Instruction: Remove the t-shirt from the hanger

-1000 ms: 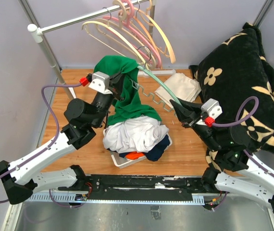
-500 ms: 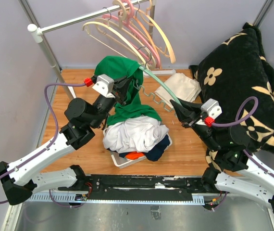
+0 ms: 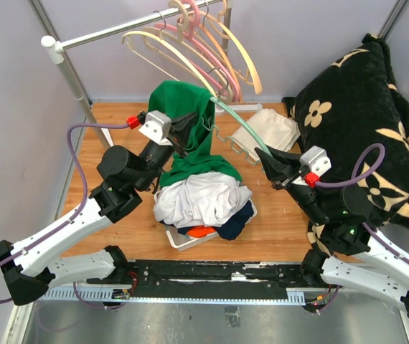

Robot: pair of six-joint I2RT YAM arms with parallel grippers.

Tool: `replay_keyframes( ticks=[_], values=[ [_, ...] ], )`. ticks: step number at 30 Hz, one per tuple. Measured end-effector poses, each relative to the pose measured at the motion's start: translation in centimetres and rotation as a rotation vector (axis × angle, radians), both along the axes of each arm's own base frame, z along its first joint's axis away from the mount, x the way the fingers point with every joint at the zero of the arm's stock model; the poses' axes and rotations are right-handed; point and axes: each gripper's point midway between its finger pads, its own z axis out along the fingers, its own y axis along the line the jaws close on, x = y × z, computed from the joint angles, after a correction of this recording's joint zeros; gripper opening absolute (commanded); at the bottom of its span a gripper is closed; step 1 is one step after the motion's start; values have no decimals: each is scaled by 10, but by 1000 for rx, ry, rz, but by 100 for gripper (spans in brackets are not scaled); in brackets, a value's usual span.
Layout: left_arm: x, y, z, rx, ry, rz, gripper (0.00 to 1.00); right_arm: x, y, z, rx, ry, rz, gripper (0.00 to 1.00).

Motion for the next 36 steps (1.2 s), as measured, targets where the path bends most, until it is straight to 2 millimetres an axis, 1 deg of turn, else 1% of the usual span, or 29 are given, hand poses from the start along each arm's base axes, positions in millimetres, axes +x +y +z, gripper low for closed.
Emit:
replay_keyframes(
  ticks=[3, 4, 5, 6, 7, 8, 10, 12, 16, 19, 21, 22, 24, 27, 29, 31, 32, 36],
  values=[
    [1, 2, 0, -5, 4, 13, 0, 0, 0, 0, -1, 1, 0, 1],
    [2, 3, 1, -8, 4, 17, 3, 0, 0, 0, -2, 1, 0, 1],
    [2, 3, 1, -9, 4, 20, 10, 0, 0, -1, -2, 1, 0, 1],
    [2, 4, 2, -12, 3, 21, 21, 0, 0, -1, -2, 2, 0, 1],
    [2, 4, 4, -14, 1, 20, 35, 0, 0, -1, -3, 2, 0, 1],
    [1, 4, 4, -16, 0, 18, 46, 0, 0, -1, -3, 2, 0, 1],
    [0, 2, 6, -21, -3, 5, 60, 0, 0, -1, -4, 3, 0, 1],
    [-1, -1, 9, -22, -9, -8, 64, 0, 0, -1, -4, 3, 0, 1],
    [-1, -11, 17, -26, -20, -46, 65, 0, 0, -1, -4, 2, 0, 1],
    [2, -17, 18, -22, -20, -50, 65, 0, 0, -1, -4, 3, 0, 1],
    [7, -20, 15, -16, -13, -45, 61, 0, 0, -1, -4, 3, 0, 1],
    [9, -22, 14, -12, -10, -40, 58, 0, 0, -1, -4, 2, 1, 1],
    [14, -25, 11, -5, -3, -29, 48, 0, 0, -1, -4, 3, 0, 1],
    [19, -25, 7, 1, 3, -7, 26, 0, 0, -1, -4, 3, 0, 1],
    [21, -23, 9, -3, -3, 11, 13, 0, 0, -1, -4, 3, 1, 1],
    [21, -20, 12, -15, -9, 20, 3, 0, 0, -1, -4, 2, 0, 1],
    [21, -19, 13, -19, -11, 25, 1, 0, 0, -1, -3, 2, 0, 1],
    [21, -16, 17, -32, -17, 33, 0, 0, 0, -1, -2, 1, 0, 1]
  ],
)
